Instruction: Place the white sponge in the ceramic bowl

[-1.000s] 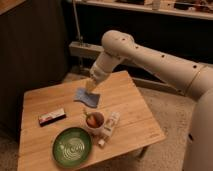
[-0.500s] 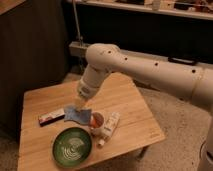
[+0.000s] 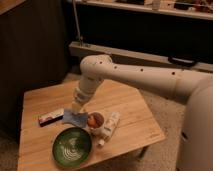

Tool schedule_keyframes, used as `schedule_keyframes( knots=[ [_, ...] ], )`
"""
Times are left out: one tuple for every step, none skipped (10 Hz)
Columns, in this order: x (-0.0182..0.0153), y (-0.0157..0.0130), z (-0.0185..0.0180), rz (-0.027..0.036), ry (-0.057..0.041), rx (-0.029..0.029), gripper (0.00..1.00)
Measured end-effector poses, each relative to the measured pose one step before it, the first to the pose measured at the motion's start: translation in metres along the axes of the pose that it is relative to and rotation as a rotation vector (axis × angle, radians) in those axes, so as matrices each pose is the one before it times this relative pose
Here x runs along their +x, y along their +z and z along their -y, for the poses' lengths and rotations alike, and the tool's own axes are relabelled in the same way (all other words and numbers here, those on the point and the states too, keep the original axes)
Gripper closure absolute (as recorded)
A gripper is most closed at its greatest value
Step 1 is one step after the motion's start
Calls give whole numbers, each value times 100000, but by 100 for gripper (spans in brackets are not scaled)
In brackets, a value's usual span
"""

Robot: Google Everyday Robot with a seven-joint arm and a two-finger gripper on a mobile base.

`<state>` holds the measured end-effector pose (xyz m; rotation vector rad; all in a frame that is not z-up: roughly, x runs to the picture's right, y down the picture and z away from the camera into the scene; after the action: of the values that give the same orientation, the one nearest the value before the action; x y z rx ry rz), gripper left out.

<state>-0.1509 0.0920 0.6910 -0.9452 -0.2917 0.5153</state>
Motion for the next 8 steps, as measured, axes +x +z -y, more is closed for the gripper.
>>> schedule_keyframes(
  knots=[
    [-5,615,-37,-34,-558,-1587,99],
    [115,112,-617,-410,-984,-665,99],
    [-101,20,-1108,-545,-1384,-826,99],
    [161,-49,-713,-542,-1423,-358,99],
    [469,-252,-564,-693,-1955,269,99],
    [377,-119,-597,-877,-2206,995,99],
    [82,180,-420,-873,-2256,1686,99],
    [143,726,-375,-1286,-2855,2420,99]
  ],
)
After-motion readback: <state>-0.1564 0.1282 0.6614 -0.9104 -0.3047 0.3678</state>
